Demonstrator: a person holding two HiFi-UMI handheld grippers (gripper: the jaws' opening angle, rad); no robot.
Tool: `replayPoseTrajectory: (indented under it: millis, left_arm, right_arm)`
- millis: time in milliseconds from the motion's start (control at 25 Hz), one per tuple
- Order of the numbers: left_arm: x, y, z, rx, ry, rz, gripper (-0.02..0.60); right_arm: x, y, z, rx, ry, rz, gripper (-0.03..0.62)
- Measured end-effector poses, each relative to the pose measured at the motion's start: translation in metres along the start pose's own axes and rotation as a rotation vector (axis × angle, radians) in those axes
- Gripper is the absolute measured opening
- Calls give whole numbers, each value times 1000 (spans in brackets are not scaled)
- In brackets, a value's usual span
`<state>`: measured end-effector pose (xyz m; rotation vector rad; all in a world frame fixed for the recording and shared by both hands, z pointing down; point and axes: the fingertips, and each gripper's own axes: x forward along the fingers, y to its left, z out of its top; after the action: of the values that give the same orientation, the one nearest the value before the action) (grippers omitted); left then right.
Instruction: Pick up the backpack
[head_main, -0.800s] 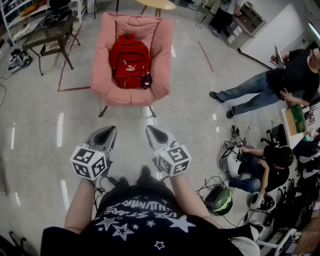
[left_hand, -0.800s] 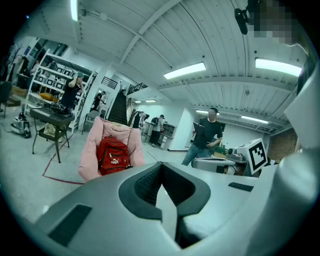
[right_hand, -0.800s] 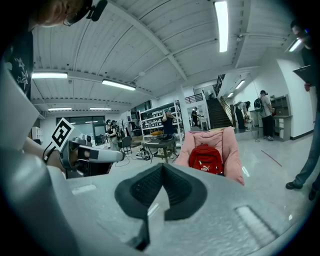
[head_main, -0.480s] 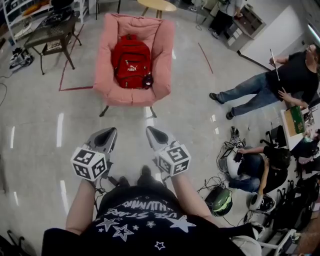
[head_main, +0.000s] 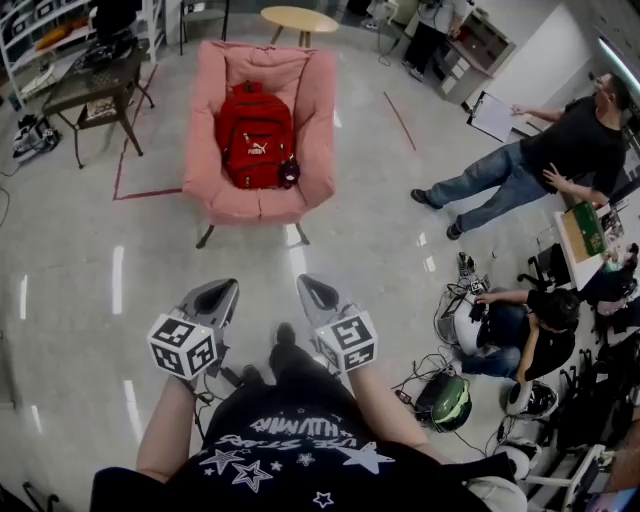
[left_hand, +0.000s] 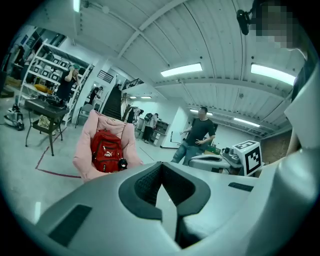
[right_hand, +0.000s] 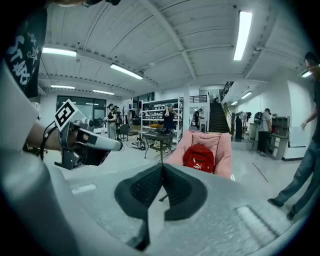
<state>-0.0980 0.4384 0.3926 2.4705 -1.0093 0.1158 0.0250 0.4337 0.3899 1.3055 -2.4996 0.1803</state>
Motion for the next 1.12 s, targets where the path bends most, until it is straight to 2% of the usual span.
replayPoseTrajectory:
  millis: [160, 400, 840, 1120]
  left_arm:
    - [11, 1, 5, 14, -8, -22, 8]
    - [36, 23, 20, 28, -17, 3, 8]
    - [121, 108, 62, 5, 10, 102, 8]
    - [188, 153, 93, -28, 16, 151, 8]
  right_arm:
    - [6, -13, -5, 23, -21, -27, -2]
    - [37, -50, 11, 66, -74, -48, -1]
    - [142, -159, 23, 199, -83, -34, -2]
    - [207, -227, 37, 205, -55, 1, -1]
